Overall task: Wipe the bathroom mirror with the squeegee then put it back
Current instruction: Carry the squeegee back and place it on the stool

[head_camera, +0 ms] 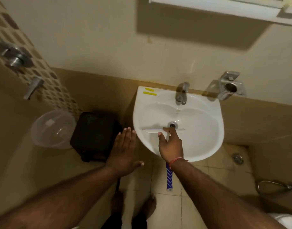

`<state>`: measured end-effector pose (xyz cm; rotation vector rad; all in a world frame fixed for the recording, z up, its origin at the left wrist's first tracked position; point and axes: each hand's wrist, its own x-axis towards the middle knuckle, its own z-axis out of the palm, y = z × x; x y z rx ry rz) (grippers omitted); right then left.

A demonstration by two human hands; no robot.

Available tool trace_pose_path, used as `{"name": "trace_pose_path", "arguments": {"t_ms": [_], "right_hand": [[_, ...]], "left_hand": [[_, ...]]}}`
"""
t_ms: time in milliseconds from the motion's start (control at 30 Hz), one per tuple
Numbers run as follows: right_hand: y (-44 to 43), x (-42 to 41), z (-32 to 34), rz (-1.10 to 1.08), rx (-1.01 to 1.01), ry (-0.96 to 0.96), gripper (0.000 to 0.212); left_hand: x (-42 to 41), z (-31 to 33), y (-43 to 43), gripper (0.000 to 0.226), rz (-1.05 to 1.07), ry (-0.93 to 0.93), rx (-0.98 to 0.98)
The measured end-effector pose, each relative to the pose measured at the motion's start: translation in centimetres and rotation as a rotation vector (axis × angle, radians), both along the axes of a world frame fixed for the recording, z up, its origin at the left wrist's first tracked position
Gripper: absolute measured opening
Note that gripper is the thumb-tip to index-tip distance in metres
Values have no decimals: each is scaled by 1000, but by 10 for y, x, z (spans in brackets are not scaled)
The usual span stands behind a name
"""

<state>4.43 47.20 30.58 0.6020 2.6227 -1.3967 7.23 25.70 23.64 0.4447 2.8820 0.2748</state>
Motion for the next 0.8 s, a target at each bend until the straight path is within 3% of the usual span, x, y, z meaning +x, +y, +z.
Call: {"name": "trace_pose_path", "arguments": {"t_ms": [267, 400, 600, 800], "right_hand": [[-112, -13, -38, 436, -26, 55, 31], [-167, -13, -78, 615, -15, -64, 39], [-229, -31, -161, 619, -13, -382, 54], [-292, -92, -246, 628, 33, -444, 69]], "left_hand": [[21, -35, -89, 137, 212, -44, 64], [39, -65, -139, 136, 366, -85, 44], [68, -138, -191, 146, 561, -233, 1], [44, -199, -214, 146, 630, -362, 43]]}}
